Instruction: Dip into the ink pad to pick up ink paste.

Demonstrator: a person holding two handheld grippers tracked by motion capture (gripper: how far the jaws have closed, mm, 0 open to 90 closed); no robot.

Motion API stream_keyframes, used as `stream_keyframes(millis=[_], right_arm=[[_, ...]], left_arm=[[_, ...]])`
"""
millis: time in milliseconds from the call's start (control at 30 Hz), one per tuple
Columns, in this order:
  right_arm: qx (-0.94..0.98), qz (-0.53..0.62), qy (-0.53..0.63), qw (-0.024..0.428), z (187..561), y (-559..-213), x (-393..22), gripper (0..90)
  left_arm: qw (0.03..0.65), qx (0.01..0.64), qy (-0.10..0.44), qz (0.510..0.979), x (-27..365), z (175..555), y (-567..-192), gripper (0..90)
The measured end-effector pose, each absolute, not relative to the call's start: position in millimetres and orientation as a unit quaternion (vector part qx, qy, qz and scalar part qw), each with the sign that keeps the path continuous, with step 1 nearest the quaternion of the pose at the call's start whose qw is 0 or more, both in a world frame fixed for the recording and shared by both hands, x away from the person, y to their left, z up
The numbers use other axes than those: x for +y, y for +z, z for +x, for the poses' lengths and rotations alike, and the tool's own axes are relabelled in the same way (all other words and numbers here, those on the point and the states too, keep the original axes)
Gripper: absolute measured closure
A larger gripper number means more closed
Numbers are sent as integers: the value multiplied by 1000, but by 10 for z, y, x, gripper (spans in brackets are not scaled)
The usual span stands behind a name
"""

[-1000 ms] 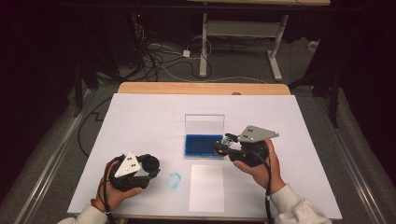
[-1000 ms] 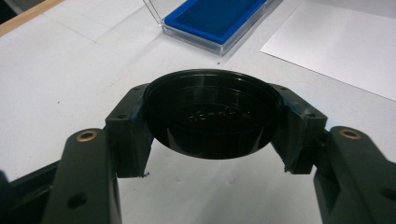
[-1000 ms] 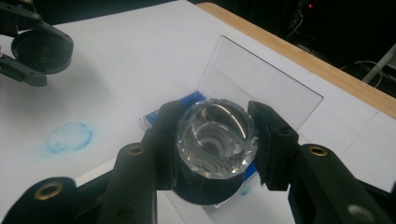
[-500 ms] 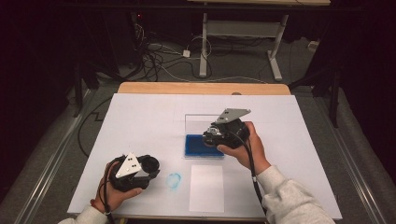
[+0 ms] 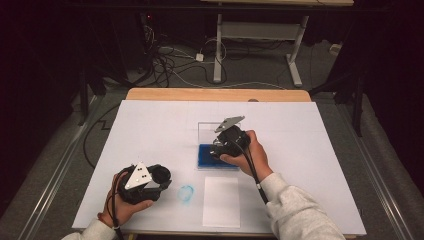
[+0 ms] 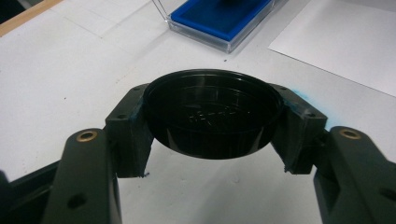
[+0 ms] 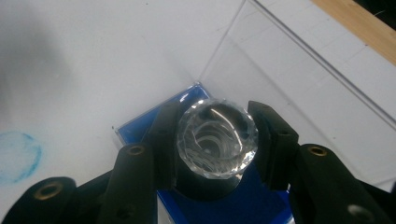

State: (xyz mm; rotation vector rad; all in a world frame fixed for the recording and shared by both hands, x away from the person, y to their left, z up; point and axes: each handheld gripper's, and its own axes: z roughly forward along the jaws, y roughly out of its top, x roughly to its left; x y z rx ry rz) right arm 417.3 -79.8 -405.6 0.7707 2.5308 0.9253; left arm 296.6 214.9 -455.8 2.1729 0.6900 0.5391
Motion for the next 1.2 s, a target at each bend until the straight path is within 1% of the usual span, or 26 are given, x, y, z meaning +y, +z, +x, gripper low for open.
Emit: stream_keyframes(millis=[167, 400, 800, 867, 1033, 1200], right_arm=[[895, 262, 324, 160, 4177, -4121, -685, 571], [902, 252, 311, 162, 4204, -4195, -556, 571], [899, 264, 312, 160, 4223, -4240, -544, 572], [899, 260, 310, 170, 4201, -4248, -533, 572], [898, 262, 310, 172, 4195, -4254, -531, 572], [893, 262, 316, 184, 4156, -4280, -529, 572]], left_arm=[[388, 270, 210, 856, 2141, 2967, -4566, 368], [388, 271, 209, 856, 2143, 2965, -4569, 368], [387, 274, 209, 855, 2141, 2961, -4575, 368], [386, 274, 210, 855, 2137, 2956, -4574, 368], [386, 271, 210, 856, 2118, 2946, -4573, 367], [387, 271, 208, 857, 2123, 2950, -4579, 368]])
